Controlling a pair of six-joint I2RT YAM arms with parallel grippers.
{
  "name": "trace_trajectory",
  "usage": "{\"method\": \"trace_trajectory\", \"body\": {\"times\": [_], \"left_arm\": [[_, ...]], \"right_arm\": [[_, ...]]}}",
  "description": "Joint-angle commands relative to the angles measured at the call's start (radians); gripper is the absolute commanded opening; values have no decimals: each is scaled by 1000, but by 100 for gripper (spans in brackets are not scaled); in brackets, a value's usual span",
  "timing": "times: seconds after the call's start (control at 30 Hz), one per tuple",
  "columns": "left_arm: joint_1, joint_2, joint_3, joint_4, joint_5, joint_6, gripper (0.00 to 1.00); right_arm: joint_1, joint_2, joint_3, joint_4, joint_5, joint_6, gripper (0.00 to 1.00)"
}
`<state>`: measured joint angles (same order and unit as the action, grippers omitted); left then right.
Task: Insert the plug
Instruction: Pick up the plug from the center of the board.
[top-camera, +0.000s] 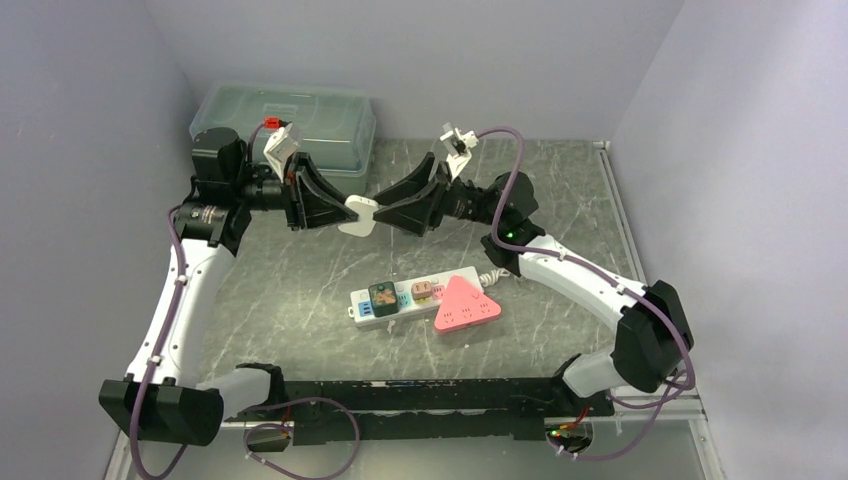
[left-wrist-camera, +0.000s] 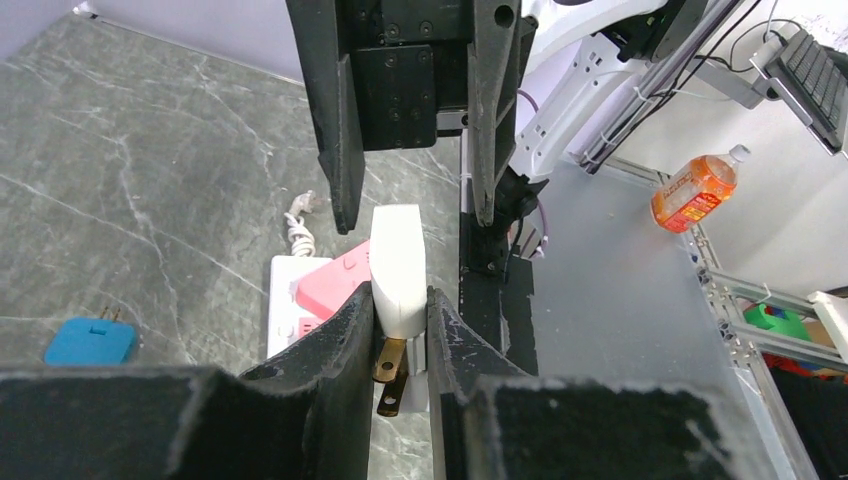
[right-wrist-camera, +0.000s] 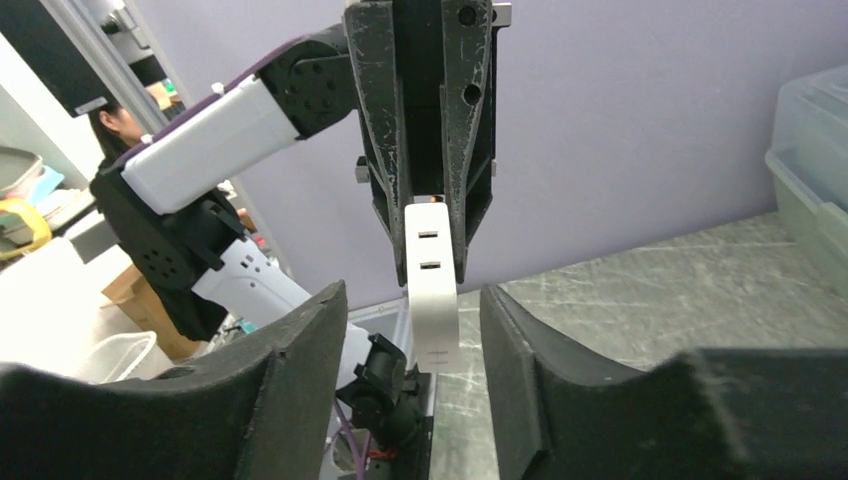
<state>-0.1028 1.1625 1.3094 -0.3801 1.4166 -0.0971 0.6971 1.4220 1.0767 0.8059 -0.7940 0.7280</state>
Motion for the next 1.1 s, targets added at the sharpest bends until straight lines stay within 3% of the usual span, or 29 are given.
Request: {"method": "trace_trajectory", "body": {"times": [0.0, 0.1, 0.4, 0.53, 0.57, 0.6, 0.63, 0.67, 0.7, 0.73, 0.77, 0.87, 0.93, 1.07], "left_arm": [[-5, -18, 10, 57, 10, -28, 0], [-5, -23, 4, 86, -5, -50, 0], [-6, -20, -19, 216, -24, -164, 0], [-7, -24, -26, 219, -27, -168, 0], [-9, -24, -27, 209, -30, -162, 4], [-9, -25, -25, 190, -36, -149, 23], [-9, -27, -19, 162, -43, -123, 59], [-9, -30, -4, 112, -43, -55, 93], [-9, -33, 26, -1, -53, 77, 99], [-10, -32, 69, -146, -76, 343, 99], [-12, -28, 107, -327, -123, 510, 100], [-13, -32, 168, -546, -251, 904, 100], [-15, -74, 134, -558, -310, 1095, 100], [-25, -216, -43, -367, -352, 1284, 100]], "right_arm": [[4, 5, 51, 130, 6, 66, 51], [16, 14, 66, 99, 4, 44, 44], [56, 25, 93, -22, 14, -52, 39], [56, 17, 86, -26, 39, -55, 2], [55, 12, 92, -40, 42, -62, 0], [52, 9, 98, -57, 42, -68, 0], [47, 5, 104, -75, 39, -72, 0], [37, 2, 116, -105, 31, -74, 0], [23, 0, 131, -136, 14, -70, 0], [7, 1, 145, -171, -8, -63, 0], [-16, 0, 156, -201, -33, -56, 0], [-40, -13, 169, -279, -84, -68, 0], [-39, -26, 186, -374, -84, -128, 0], [-37, -25, 203, -435, -89, -152, 0]]}}
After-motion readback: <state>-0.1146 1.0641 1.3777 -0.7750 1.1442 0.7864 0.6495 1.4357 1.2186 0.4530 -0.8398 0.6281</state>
